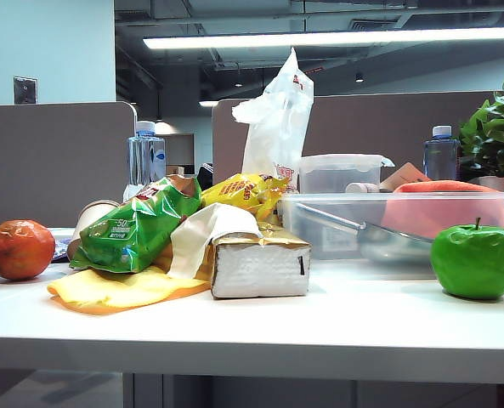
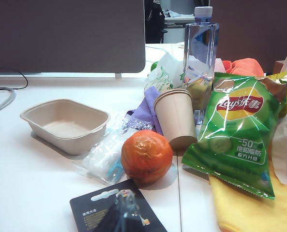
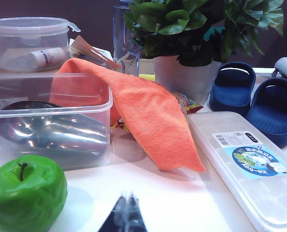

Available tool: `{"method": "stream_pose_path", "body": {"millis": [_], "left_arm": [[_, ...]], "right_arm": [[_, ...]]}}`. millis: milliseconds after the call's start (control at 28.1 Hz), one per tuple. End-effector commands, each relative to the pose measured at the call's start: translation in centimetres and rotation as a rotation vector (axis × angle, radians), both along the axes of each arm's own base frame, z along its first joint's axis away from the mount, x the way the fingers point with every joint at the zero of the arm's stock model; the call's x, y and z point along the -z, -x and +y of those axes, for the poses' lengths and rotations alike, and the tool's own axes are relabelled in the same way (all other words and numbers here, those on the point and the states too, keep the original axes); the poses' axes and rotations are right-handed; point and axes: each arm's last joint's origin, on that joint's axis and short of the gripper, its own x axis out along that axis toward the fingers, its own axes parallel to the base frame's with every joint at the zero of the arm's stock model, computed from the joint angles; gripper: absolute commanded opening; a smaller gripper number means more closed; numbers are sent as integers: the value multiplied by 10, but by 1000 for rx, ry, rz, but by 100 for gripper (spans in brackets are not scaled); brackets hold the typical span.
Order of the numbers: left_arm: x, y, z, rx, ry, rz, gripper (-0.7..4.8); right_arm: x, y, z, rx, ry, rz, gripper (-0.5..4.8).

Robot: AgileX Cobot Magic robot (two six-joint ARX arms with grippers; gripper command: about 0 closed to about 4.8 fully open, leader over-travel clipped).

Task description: Pick up the metal ice scoop from the table and place it inside the transparent plastic box.

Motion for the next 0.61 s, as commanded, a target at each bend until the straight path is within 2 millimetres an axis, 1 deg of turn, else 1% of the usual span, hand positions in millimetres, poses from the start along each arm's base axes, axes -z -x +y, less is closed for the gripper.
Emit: {"method": "stream_pose_path", "body": {"millis": [36, 605], "left_arm": [[-2, 0, 0, -4, -5, -16, -6], [-2, 0, 0, -4, -12, -13, -6]], "right_arm": [[-2, 0, 0, 2, 0, -18, -1], [-2, 0, 0, 2, 0, -18, -1]]}}
